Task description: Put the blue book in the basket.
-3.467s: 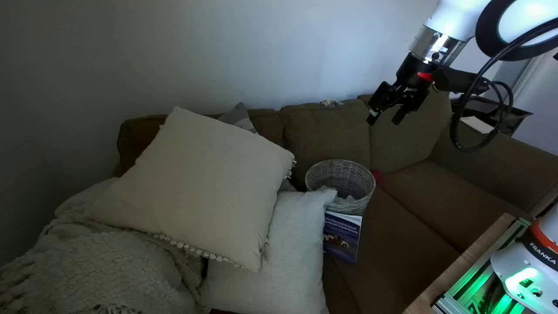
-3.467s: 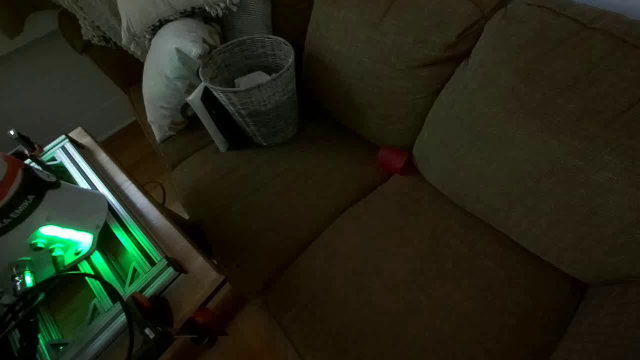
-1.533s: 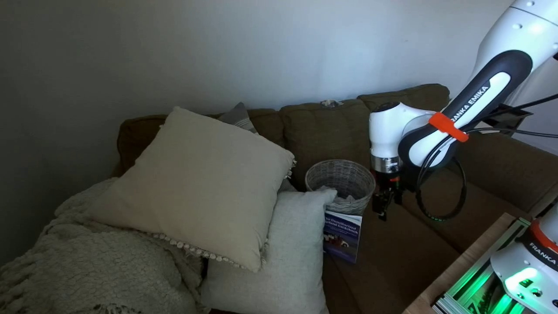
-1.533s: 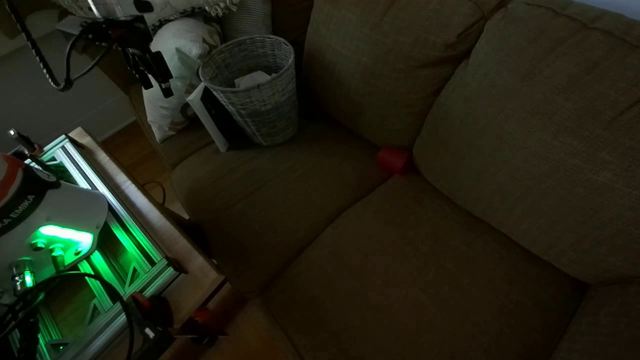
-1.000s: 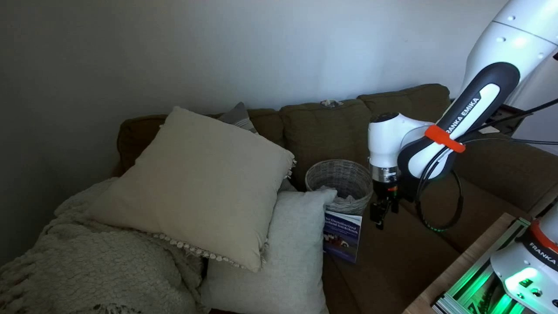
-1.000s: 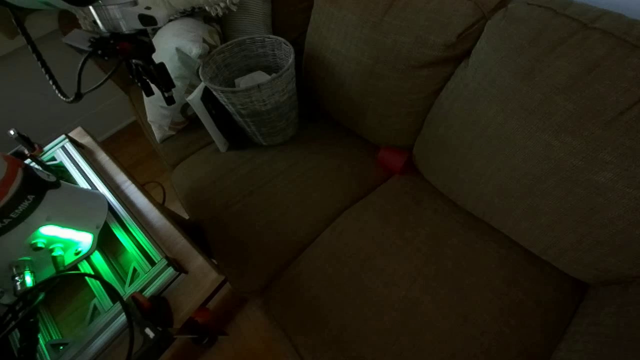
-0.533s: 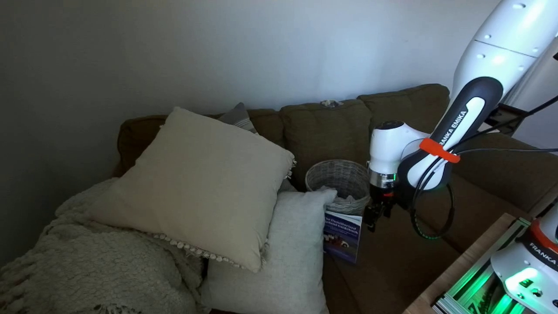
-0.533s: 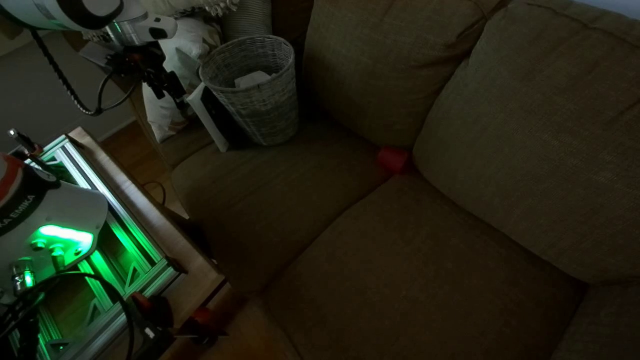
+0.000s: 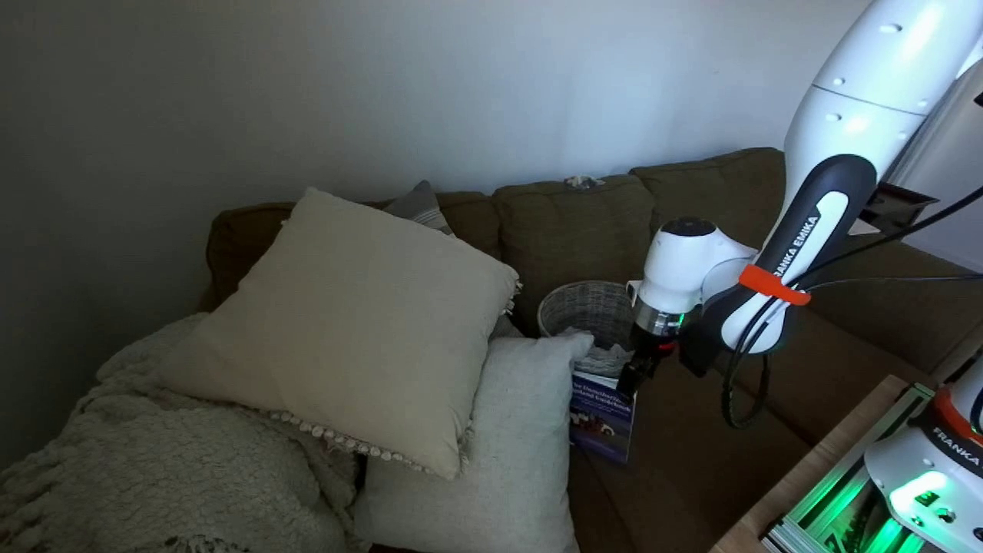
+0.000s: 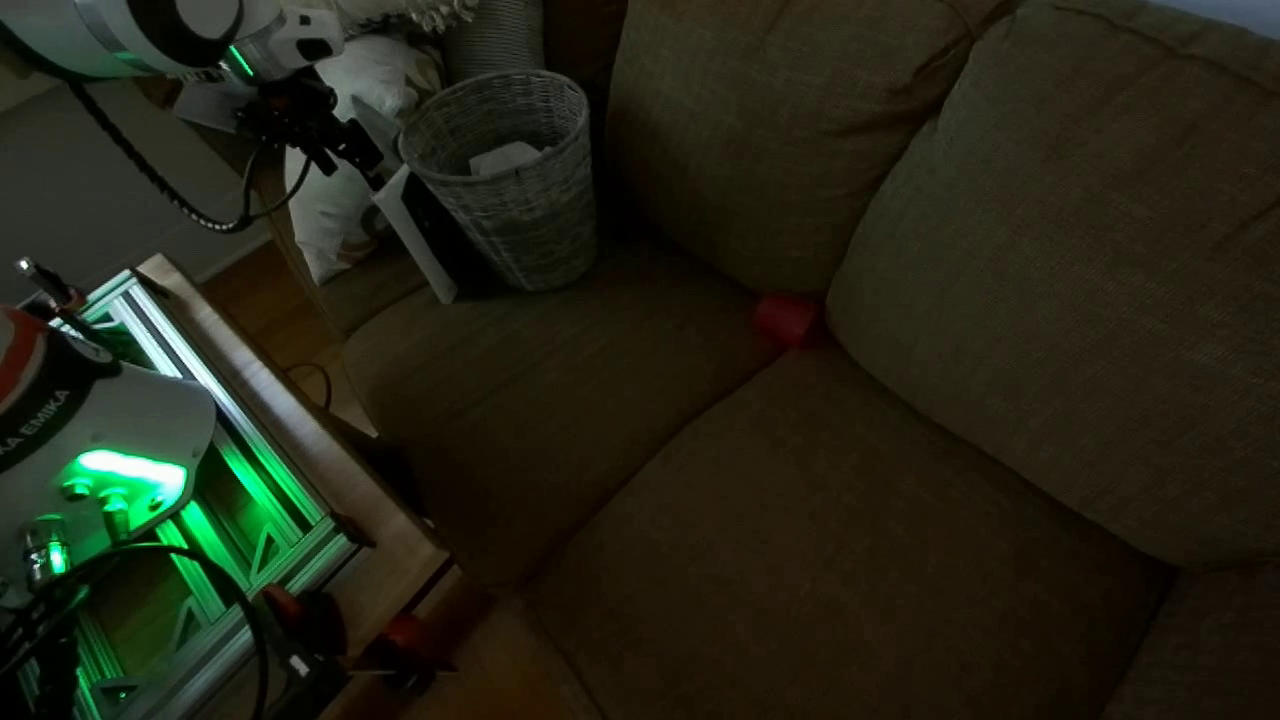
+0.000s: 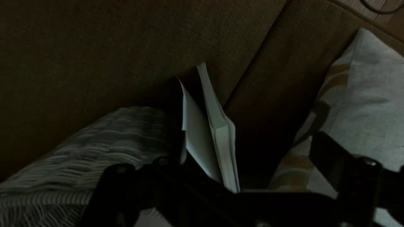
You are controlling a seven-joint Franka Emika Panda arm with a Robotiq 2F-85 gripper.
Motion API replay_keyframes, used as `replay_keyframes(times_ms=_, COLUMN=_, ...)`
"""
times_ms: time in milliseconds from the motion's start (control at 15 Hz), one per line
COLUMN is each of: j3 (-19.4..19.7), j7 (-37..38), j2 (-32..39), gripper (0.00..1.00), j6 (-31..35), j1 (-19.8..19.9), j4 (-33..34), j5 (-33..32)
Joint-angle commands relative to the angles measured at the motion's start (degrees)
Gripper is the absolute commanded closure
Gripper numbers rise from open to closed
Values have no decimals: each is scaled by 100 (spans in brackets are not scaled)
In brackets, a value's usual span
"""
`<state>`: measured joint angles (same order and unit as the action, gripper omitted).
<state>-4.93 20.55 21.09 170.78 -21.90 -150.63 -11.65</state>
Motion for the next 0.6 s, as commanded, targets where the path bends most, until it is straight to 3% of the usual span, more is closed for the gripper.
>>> replay_keyframes(times_ms=0, j3=756, j7=60, j2=289, gripper=0, j6=291, j1=-665, j4=120, j5=-692)
replay_keyframes(times_ms=200, j3=1495, j7=234, j2=289, gripper=0, j6=88, j1=-1326, j4=140, j5=-1106)
replay_keyframes(times_ms=333, j3=1583, j7=48, j2=414, gripper=0, j6=10, j1=-1423, j4=190, j5=-1205)
replay_keyframes(times_ms=533, j3=1405, j7=-202, j2=694, gripper=0, j6=-34, j1=-1371, j4=315, j5=-1163)
